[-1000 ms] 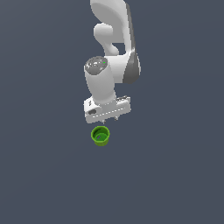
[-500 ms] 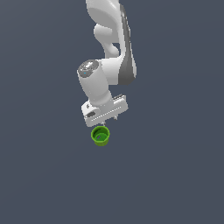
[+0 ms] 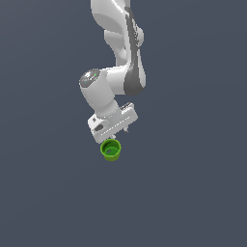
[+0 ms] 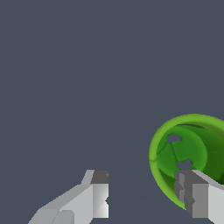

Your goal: Pick up the object and move it to a goal position.

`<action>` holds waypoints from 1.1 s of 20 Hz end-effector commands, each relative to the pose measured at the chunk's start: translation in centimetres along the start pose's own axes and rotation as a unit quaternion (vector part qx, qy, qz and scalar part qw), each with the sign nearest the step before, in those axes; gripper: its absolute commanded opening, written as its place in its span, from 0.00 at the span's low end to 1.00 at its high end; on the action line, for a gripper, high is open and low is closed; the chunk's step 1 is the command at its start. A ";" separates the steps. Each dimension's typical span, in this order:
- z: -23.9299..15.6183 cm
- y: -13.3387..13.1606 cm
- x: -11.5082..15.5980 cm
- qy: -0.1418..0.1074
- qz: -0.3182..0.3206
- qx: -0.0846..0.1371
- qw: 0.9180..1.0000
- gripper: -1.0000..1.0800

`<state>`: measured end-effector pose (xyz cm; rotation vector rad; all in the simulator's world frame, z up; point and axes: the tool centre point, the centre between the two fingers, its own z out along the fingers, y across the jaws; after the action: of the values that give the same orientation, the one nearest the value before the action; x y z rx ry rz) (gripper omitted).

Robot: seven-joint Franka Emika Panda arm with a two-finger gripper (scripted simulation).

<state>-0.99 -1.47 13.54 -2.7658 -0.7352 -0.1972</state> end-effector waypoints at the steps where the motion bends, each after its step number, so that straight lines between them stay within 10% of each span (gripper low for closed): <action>1: 0.2 0.1 -0.1 0.010 -0.017 0.005 1.000 0.62; 22: 1.2 1.6 -1.3 0.092 -0.149 0.020 0.984 0.62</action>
<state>-1.20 -2.93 11.90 -2.5563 -1.0633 -0.4643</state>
